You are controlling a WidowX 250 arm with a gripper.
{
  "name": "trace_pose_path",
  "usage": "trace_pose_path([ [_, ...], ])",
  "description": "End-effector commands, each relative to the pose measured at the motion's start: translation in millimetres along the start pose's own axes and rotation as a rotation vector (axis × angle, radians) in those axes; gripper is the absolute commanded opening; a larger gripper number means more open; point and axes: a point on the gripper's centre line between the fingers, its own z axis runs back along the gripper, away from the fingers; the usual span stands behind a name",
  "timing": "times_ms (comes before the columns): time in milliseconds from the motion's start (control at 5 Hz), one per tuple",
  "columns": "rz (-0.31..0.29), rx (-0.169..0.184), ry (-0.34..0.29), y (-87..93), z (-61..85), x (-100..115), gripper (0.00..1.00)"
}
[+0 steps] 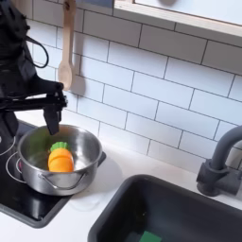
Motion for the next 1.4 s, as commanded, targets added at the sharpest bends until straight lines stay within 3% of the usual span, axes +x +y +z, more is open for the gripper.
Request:
trace_pose_path([
  [0, -0.038, -0.038, 0.054, 17.2, 6.4, -39, 1.0],
  [200, -0.122, -0.068, 0.135, 6.8, 28.4, -72, 1.0],
  [400, -0.181, -0.105, 0.173, -6.4, 42.0, -96, 1.0],
  [600, -0.215, -0.078, 0.175, -5.5, 50.8, -112, 1.0],
  [800, -0.326, 0.09, 0.187, -3.0, 54.2, -128, 1.0],
  [1000, -0.381, 0.172, 0.188, 0.3, 55.1, -135, 1.0],
  [1200, -0.399, 0.187, 0.196, 1.2, 57.0, -142, 1.0],
])
